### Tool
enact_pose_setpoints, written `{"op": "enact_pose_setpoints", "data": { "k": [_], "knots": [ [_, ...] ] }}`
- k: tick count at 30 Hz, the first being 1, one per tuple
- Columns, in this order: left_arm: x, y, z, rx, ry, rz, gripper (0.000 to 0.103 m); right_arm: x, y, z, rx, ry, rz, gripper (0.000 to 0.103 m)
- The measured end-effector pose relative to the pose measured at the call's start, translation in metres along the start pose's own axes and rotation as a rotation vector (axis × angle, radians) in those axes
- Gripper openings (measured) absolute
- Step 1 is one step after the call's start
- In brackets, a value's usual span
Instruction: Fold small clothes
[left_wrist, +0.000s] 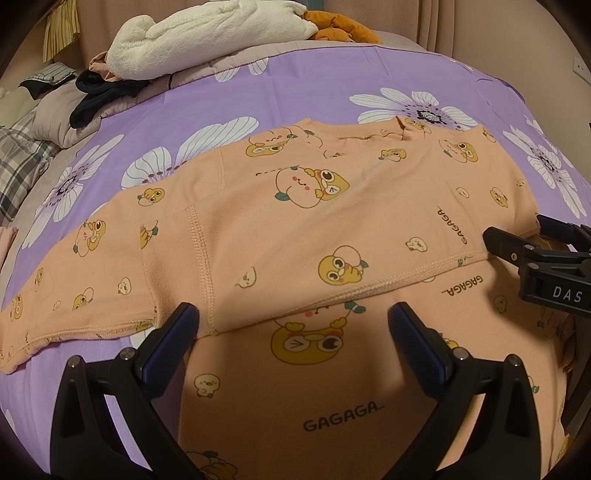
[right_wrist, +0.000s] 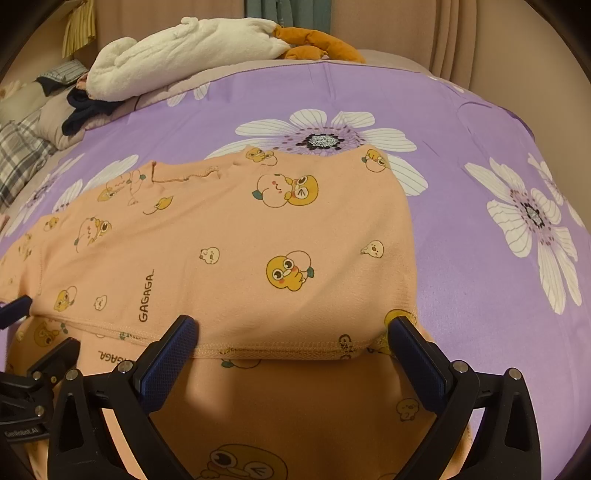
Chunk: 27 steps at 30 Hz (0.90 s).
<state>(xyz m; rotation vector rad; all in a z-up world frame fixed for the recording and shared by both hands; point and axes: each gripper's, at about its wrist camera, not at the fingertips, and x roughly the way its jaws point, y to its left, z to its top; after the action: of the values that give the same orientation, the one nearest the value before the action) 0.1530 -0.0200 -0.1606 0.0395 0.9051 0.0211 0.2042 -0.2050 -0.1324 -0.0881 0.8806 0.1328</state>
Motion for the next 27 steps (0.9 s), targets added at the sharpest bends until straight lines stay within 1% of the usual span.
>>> {"op": "enact_pose_setpoints", "data": {
  "k": [27],
  "knots": [
    [0.0001,0.0000,0.0000,0.000,0.000,0.000,0.103,0.0003,-0.0019,-0.0003,0.010,-0.005,0.011,0.102]
  ]
}}
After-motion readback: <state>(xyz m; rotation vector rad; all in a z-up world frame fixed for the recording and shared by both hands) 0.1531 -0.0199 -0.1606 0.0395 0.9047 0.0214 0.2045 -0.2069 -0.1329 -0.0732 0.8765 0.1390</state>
